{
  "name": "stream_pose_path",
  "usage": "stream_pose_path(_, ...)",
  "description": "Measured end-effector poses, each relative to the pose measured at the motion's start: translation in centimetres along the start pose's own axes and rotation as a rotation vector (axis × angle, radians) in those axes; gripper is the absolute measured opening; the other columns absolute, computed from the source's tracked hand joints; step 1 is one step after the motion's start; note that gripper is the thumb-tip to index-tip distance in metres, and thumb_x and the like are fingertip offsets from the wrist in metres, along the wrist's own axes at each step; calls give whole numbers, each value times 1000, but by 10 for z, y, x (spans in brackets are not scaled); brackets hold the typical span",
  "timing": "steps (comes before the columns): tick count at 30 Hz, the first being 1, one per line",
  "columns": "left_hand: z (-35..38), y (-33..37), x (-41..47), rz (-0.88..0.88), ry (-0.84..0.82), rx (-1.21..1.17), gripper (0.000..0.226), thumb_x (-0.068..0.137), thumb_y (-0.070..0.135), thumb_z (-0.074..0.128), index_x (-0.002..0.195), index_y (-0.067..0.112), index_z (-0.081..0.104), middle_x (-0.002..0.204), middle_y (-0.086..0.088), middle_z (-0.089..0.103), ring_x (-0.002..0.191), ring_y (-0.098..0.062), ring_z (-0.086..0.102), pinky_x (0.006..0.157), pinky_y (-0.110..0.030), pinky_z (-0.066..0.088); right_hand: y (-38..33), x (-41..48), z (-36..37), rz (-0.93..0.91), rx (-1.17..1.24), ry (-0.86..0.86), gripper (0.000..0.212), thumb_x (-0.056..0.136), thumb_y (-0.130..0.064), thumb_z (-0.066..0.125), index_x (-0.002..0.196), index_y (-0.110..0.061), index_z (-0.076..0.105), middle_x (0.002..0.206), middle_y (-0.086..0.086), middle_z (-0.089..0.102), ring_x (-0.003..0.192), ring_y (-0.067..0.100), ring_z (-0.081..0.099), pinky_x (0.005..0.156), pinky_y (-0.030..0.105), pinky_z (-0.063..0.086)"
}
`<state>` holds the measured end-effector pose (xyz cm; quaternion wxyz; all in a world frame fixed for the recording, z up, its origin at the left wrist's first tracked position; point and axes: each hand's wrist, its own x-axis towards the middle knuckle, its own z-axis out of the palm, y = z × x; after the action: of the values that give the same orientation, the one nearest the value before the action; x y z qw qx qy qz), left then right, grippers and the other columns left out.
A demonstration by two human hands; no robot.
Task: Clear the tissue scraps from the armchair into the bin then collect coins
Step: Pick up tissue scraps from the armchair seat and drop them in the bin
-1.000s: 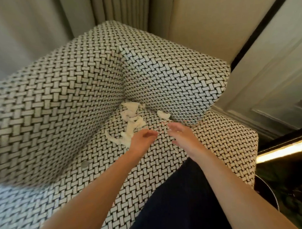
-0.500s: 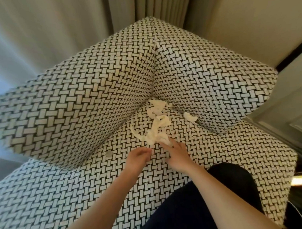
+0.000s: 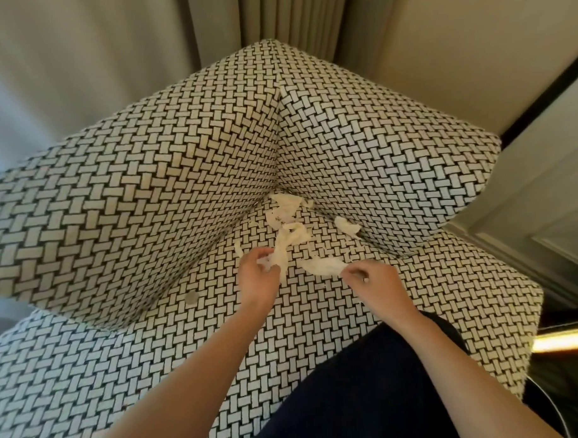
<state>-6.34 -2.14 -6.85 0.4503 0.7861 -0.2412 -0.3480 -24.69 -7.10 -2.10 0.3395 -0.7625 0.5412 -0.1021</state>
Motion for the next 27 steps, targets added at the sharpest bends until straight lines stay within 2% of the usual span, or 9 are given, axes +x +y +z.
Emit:
stream_pose_path(2,8,0,9,79,-37,115,40,83,3,59,119,21,57,128,0,50,111,-18,49,92,-29,45,4,-3,-12,6,-16,64,17,89,-25,63,101,-15,69,96,-6,66,76,2,60,63,4,40)
stream_pose_path(6,19,4,24,205,-179,464,40,85,11,59,121,27,57,145,1,37,133,-25,27,104,-33,28,9,-8,-24,32,12,191,11,82,-24,71,80,-14,66,91,-5,66,84,5,57,75,7,42)
stream_pose_path(9,24,9,27,176,-326,675,39,87,13,54,122,30,58,154,3,24,139,-28,13,112,-42,22,10,-8,-22,83,140,257,12,80,-17,73,78,-11,63,90,-4,63,81,4,56,63,2,41)
stream_pose_path(13,25,10,22,210,-306,838,48,89,13,48,136,18,46,150,-1,32,137,-29,17,110,-39,21,13,-1,-17,100,221,283,12,79,-13,73,78,-11,62,91,-9,60,96,6,53,84,16,39)
stream_pose_path(17,22,3,16,241,-247,806,46,89,14,48,135,19,48,144,2,42,131,-26,24,106,-35,23,15,0,-17,129,276,288,10,80,-11,72,79,-11,62,90,-10,59,95,8,53,88,25,45)
stream_pose_path(19,19,-1,12,259,-231,768,42,89,13,51,130,21,53,138,3,49,127,-23,31,103,-34,25,15,-1,-17,142,308,298,10,81,-11,71,79,-11,61,90,-9,61,89,8,55,80,25,49)
stream_pose_path(21,16,-3,8,274,-196,729,40,86,9,54,123,23,58,131,3,55,122,-22,37,101,-34,30,19,-1,-17,143,335,311,12,81,-11,70,77,-13,59,90,-6,62,82,6,56,72,15,45)
stream_pose_path(24,12,-9,-4,268,-176,613,42,80,-1,57,114,22,63,125,1,59,117,-20,44,100,-34,39,25,-2,-16,146,356,318,13,80,-9,68,77,-13,56,78,-8,57,56,11,46,49,12,38)
stream_pose_path(27,11,-11,-19,235,-183,431,42,79,-8,55,107,22,63,121,-1,57,102,-20,57,76,-27,53,28,-7,-20,137,380,325,13,81,-6,65,78,-13,53,69,-4,52,50,10,39,44,17,33)
